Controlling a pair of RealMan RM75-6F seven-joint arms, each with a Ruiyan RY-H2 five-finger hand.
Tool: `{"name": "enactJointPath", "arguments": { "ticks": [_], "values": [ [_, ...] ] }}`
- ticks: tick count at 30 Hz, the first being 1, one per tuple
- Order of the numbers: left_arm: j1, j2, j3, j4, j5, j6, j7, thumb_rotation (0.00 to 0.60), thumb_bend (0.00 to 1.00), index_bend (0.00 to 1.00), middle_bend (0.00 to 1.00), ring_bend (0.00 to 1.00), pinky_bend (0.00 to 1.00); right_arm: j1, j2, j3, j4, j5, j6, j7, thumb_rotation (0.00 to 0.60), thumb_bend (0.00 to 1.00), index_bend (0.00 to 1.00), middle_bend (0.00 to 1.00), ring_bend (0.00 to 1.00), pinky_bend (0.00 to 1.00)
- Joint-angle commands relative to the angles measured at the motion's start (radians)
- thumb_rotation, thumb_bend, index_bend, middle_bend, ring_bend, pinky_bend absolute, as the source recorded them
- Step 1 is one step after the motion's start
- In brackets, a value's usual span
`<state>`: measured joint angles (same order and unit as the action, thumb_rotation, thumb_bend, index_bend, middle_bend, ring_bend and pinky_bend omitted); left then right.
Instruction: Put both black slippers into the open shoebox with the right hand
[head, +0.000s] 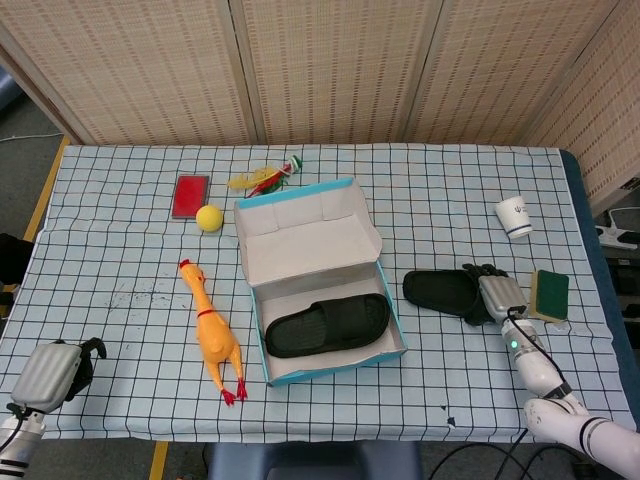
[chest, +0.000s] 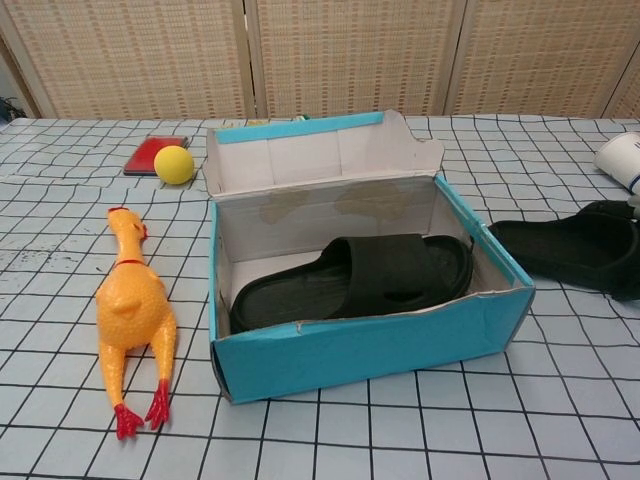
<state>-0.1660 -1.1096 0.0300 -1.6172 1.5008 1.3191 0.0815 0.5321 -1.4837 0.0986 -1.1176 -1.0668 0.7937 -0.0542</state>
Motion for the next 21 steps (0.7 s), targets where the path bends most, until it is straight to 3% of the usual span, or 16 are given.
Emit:
{"name": "enactJointPath", "arguments": {
  "ticks": [1,3,8,17,21],
  "values": [
    [0.0,0.0,0.0,0.0,-0.001,0.0,0.001,0.6,0.83,0.48,0.59,0.7,0.57,-0.003,-0.012,0.007,0.02,-0.014,-0.001,0.028,0.6,0.12,0.21,0.24,0.16,0.22],
    [0.001,-0.001,0.001,0.0,0.0,0.001,0.003,0.6,0.83,0.48,0.59,0.7,0.57,-0.009,-0.016,0.012,0.026,-0.028,0.013,0.044,0.6,0.16,0.31,0.29,0.22,0.27],
    [-0.001,-0.002,0.001,-0.001,0.001,-0.001,0.005,0.6,0.83,0.48,0.59,0.7,0.57,-0.028,0.0,0.028,-0.002,-0.056,0.066,0.077,0.6,0.17,0.41,0.37,0.29,0.32],
    [-0.001,-0.004,0.002,-0.002,0.001,-0.002,0.009,0.6,0.83,0.48,0.59,0.7,0.57,-0.086,0.099,0.047,-0.183,-0.094,0.224,0.03,0.6,0.17,0.41,0.37,0.29,0.32],
    [-0.002,-0.005,0.003,-0.003,0.001,-0.004,0.013,0.6,0.83,0.48,0.59,0.7,0.57,-0.118,0.109,0.063,-0.27,-0.148,0.384,-0.048,0.6,0.17,0.41,0.37,0.29,0.32]
  ]
}}
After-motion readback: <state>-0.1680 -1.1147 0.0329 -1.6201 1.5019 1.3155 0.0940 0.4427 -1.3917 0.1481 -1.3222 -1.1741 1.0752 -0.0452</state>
